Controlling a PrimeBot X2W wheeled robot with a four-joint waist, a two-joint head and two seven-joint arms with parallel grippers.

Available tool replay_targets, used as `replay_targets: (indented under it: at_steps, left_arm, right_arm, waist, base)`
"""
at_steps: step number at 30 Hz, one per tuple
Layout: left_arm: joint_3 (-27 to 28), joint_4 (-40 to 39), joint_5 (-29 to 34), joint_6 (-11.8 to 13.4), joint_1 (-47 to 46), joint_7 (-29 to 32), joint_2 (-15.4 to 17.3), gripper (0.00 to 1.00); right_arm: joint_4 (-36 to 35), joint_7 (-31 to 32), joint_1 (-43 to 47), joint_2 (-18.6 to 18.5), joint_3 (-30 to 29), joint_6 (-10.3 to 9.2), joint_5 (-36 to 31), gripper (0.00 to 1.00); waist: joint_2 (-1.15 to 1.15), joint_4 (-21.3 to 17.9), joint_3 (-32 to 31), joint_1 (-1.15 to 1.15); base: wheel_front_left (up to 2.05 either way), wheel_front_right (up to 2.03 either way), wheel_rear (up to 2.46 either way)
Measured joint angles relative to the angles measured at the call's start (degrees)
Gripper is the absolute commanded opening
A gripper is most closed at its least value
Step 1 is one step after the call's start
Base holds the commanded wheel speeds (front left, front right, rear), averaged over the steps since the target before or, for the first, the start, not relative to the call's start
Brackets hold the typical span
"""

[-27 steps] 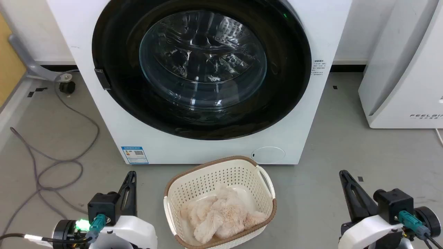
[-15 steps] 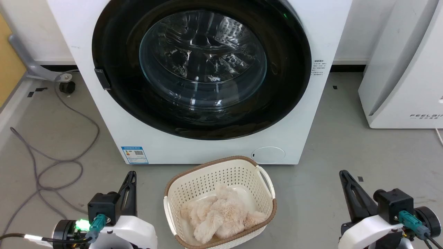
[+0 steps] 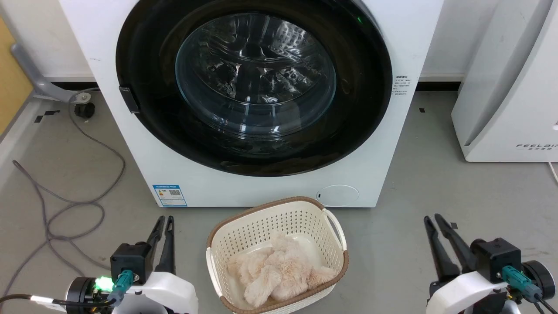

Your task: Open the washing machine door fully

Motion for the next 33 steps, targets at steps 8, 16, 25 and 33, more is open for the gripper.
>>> replay_targets:
  at_steps: [8,16,25,33]
  left_arm:
    - [0.0,0.0,-0.1,0.1,0.0,-0.3,0.0,1.00]
    - [-0.2,-0.1,-0.6,0.7,0.0,-1.1,0.0,1.00]
    - [-0.3,-0.7,-1.6,1.1,0.0,-2.3,0.0,1.00]
    - [-0.5,-1.0,-2.0,1.6,0.0,-3.2,0.0,1.00]
  right_arm:
    - [-0.1,-0.3,0.0,0.0,-0.4,0.00,0.8,1.00]
    - [-0.6,-1.2,0.0,0.0,-1.2,0.00,3.5,1.00]
    - [-1.5,-2.4,0.0,0.0,-1.6,0.00,6.2,1.00]
    - [-2.0,-3.2,0.0,0.0,-1.9,0.00,6.8,1.00]
  waist:
    - [0.00,0.0,0.1,0.00]
    - [0.00,0.0,0.2,0.00]
    - [0.00,0.1,0.3,0.00]
    - [0.00,0.2,0.3,0.00]
  base:
    - [0.00,0.00,0.00]
    - [0.00,0.00,0.00]
    - [0.00,0.00,0.00]
    - [0.00,0.00,0.00]
